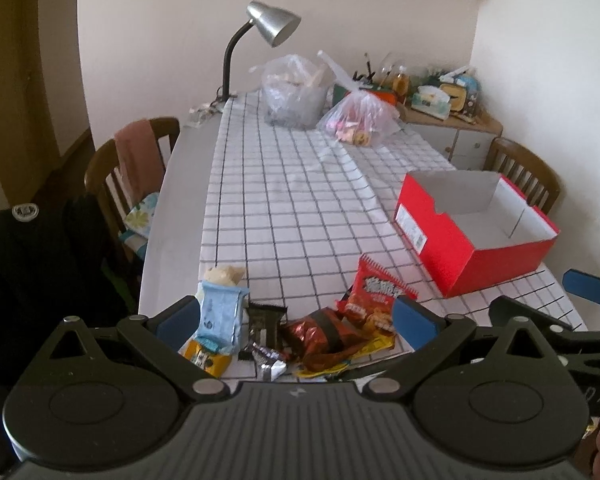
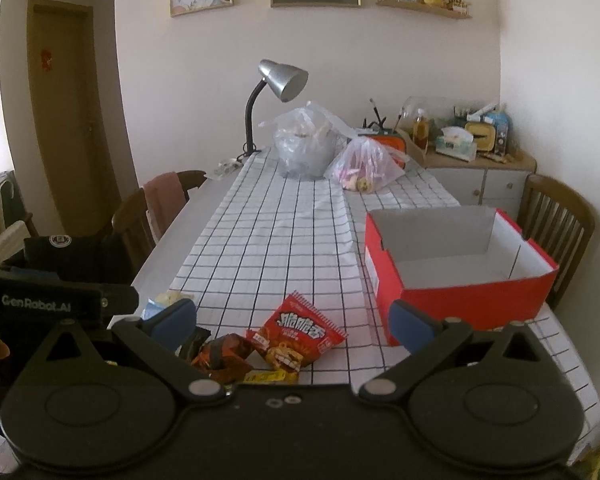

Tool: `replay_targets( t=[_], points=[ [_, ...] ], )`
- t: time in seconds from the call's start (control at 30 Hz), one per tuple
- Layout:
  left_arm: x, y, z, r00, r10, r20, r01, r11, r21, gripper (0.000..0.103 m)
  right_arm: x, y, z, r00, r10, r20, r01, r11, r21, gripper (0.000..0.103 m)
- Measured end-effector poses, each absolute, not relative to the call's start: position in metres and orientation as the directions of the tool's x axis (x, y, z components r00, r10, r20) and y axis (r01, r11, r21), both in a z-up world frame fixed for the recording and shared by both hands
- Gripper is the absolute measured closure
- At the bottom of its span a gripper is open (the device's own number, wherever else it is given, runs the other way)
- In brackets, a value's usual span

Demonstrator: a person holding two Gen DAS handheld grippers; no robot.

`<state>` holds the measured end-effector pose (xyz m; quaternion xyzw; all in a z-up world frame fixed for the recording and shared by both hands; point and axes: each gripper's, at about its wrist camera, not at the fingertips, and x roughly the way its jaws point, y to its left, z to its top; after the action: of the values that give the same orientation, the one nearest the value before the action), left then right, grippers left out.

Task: Organize snacks
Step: 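Move both tools toward the snack pile on the table, then grasp the dark foil triangle packet with the left tool while the right tool grasps the silver bar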

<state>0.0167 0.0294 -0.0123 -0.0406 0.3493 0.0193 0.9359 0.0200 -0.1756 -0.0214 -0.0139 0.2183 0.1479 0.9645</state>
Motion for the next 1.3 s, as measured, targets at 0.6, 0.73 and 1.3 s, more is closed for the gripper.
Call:
replay_targets(
  t=[0.6,0.73,1.3],
  points=[
    [0.033,0.06,-0.053,0.655,0.01,-0.756,-0.129,0.987,-0.099,0.0,0.055,-0.184,-0.076,0.714,0.247,-0.655,-0.311,0.95,0.019,0.002],
    [0.038,0.064,-0.066,0.624,0.003,-0.782,-0.138,0.985,-0.106,0.001,0.06,-0.178,-0.092,0.685,0.26,-0.68,-0.354,0.935,0.0,0.003],
    [0.064,0.068,-0.106,0.548,-0.016,-0.837,-0.15,0.982,-0.117,0.013,0.094,-0.125,-0.165,0.479,0.349,-0.805,-0.707,0.697,-0.118,0.011]
  ],
)
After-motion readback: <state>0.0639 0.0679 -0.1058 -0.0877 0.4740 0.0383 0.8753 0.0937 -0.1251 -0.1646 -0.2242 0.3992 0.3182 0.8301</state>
